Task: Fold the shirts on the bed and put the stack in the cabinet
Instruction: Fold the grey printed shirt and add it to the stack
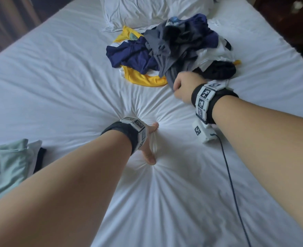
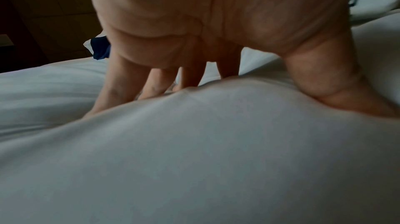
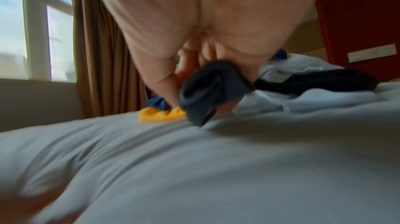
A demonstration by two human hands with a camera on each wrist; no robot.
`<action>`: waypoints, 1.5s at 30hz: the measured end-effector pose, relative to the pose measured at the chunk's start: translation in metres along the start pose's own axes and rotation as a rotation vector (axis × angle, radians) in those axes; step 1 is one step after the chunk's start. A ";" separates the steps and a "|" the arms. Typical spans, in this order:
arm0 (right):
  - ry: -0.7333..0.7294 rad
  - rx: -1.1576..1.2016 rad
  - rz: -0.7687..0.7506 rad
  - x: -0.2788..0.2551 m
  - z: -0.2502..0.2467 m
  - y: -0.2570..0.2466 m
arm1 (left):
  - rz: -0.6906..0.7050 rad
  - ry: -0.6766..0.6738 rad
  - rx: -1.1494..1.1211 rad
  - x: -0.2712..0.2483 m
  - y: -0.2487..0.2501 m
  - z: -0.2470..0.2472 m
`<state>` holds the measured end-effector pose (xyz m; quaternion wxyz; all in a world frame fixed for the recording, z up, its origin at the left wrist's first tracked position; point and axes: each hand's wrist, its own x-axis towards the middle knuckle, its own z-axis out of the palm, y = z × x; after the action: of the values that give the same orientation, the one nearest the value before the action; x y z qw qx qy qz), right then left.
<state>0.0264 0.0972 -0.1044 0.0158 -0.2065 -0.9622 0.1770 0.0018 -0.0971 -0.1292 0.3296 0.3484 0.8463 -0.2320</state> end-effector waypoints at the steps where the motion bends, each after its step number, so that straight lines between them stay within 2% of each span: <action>1: -0.143 -0.033 -0.004 -0.011 0.006 -0.004 | -0.004 0.005 -0.002 0.001 0.000 0.000; 3: -0.334 -0.036 -0.023 -0.035 0.016 -0.006 | -0.018 0.018 -0.005 -0.002 0.003 -0.001; 9: -0.627 -0.124 0.014 -0.126 -0.008 -0.011 | -0.079 0.139 -0.066 -0.033 0.007 0.010; 11: -0.670 -0.117 0.030 -0.157 -0.030 -0.010 | -0.052 0.215 -0.129 -0.055 0.013 0.017; 14: -0.676 -0.140 0.016 -0.206 -0.072 -0.014 | -0.021 0.404 -0.270 -0.085 0.023 0.035; 17: -0.640 -0.172 0.027 -0.253 -0.111 -0.020 | 0.095 0.614 -0.449 -0.117 0.038 0.041; 19: -0.614 -0.189 0.062 -0.283 -0.136 -0.022 | 0.173 0.690 -0.502 -0.141 0.056 0.038; 21: -0.593 -0.191 0.101 -0.313 -0.159 -0.018 | 0.193 0.636 -0.516 -0.164 0.079 0.036; 24: -0.504 -0.160 0.164 -0.359 -0.192 -0.006 | 0.232 0.461 -0.300 -0.198 0.116 0.036; 27: -0.470 -0.278 0.248 -0.400 -0.209 0.016 | 0.315 0.383 -0.160 -0.229 0.152 0.040; 30: -0.486 -0.398 0.397 -0.429 -0.211 0.043 | 0.433 0.410 -0.138 -0.249 0.174 0.041; 33: -0.454 -0.358 0.417 -0.439 -0.213 0.047 | 0.532 0.532 -0.327 -0.268 0.175 0.027; 35: -0.352 -0.180 0.348 -0.433 -0.207 0.040 | 0.591 0.612 -0.431 -0.285 0.171 0.013; 37: -0.326 0.218 0.315 -0.421 -0.197 0.029 | 0.613 0.678 -0.483 -0.305 0.163 -0.003; 39: -0.315 0.460 0.266 -0.410 -0.190 0.012 | 0.620 0.749 -0.493 -0.324 0.150 -0.017; 43: -0.090 0.528 0.111 -0.395 -0.206 -0.029 | 0.592 0.842 -0.611 -0.342 0.105 -0.032; 45: 0.059 0.598 0.063 -0.384 -0.225 -0.044 | 0.593 0.803 -0.787 -0.342 0.081 -0.034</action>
<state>0.3837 -0.0199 0.1378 0.0985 -0.2274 -0.8596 0.4468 0.2337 -0.1726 0.1270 0.1403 0.4804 0.7935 0.3462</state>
